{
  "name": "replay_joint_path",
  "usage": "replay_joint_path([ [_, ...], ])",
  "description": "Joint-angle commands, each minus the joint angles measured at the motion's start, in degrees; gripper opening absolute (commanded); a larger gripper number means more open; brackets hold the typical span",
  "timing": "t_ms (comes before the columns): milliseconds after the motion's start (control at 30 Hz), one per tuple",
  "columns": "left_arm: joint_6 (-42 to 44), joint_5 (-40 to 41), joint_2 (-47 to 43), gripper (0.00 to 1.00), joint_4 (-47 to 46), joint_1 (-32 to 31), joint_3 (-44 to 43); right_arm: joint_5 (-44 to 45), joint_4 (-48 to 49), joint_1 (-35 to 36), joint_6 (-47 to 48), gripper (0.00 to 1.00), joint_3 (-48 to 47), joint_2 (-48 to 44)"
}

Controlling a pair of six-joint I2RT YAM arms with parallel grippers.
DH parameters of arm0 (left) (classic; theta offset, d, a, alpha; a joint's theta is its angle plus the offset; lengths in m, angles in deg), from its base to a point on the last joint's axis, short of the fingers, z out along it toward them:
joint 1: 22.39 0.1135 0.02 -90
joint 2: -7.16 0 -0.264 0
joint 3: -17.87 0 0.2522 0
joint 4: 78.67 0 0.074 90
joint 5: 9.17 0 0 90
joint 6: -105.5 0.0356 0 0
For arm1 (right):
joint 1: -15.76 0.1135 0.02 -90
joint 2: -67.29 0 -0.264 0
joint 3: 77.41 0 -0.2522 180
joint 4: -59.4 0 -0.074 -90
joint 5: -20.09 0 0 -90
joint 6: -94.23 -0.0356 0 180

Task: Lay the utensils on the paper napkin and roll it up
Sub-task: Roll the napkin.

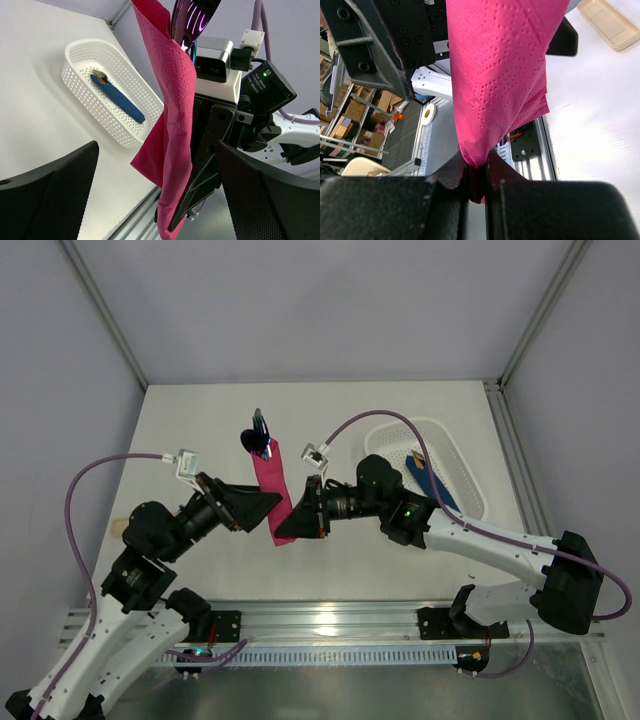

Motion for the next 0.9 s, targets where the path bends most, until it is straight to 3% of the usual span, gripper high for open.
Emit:
replay_joint_path([
  [0, 0.62, -4.46, 2.28, 0.99, -2.58, 0.17, -0.57, -0.01, 4.31, -0.13, 1.00, 0.04, -1.24, -2.65],
  [200, -5.17, -12.90, 9.22, 0.99, -17.86, 0.17, 1.46, -0.36, 4.48, -0.13, 0.91, 0.04, -1.33, -2.39],
  [433, -7.55, -17.21, 12.40, 0.99, -21.92, 0.17, 1.20, -0.27, 4.13, -0.13, 1.26, 0.04, -1.33, -2.74],
  [633, -10.37, -20.56, 13.81, 0.79, -24.39, 0.17, 1.63, -0.01, 4.40, -0.13, 1.26, 0.04, -1.16, -2.74],
  [867, -8.97, -20.65, 12.14, 0.71, -19.21, 0.17, 1.46, 1.40, 3.43, -0.22, 1.88, 0.04, -1.24, -3.88],
])
